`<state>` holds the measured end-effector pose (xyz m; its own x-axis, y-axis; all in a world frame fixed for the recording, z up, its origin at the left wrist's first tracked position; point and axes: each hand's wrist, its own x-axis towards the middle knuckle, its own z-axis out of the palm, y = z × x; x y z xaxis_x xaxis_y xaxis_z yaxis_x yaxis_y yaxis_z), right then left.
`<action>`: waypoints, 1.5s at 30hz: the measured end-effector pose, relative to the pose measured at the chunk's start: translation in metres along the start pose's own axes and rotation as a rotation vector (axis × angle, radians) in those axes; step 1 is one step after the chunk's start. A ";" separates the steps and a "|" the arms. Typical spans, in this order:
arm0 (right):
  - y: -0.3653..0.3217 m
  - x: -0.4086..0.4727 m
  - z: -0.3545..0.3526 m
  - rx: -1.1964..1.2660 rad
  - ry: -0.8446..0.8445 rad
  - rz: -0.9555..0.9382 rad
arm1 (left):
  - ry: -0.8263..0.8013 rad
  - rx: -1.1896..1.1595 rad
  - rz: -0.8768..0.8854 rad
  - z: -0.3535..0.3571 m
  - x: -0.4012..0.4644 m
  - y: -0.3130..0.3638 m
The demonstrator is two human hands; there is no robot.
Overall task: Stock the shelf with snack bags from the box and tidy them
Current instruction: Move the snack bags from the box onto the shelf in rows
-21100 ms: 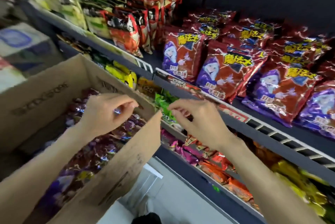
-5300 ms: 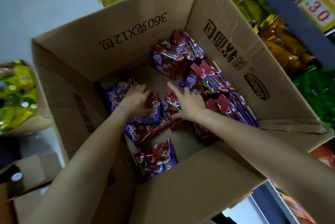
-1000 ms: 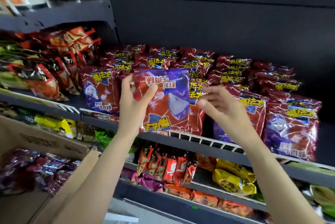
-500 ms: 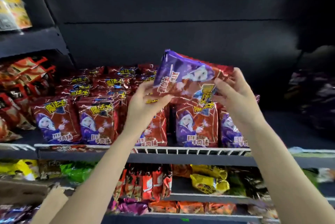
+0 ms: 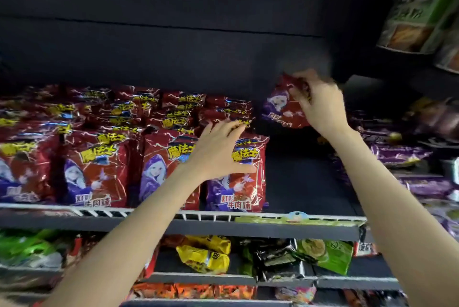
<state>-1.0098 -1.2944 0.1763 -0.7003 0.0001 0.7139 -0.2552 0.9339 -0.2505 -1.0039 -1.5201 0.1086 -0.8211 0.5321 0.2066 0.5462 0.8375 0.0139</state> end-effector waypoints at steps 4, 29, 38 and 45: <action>0.017 0.021 0.027 -0.198 -0.386 -0.083 | -0.078 0.101 -0.051 0.018 0.017 0.007; 0.027 0.013 0.087 0.107 0.070 -0.225 | 0.053 -0.045 -0.050 0.016 0.012 0.003; -0.122 -0.055 0.050 0.511 -0.026 -0.409 | 0.847 -0.229 -0.229 -0.016 -0.107 -0.035; -0.256 -0.117 0.091 0.855 -0.911 -0.501 | 0.410 -0.223 -0.688 -0.043 -0.298 -0.102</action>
<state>-0.9228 -1.5662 0.0972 -0.5152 -0.8210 0.2461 -0.7109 0.2489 -0.6578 -0.8077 -1.7698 0.0871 -0.8817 -0.2135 0.4207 -0.0001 0.8919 0.4523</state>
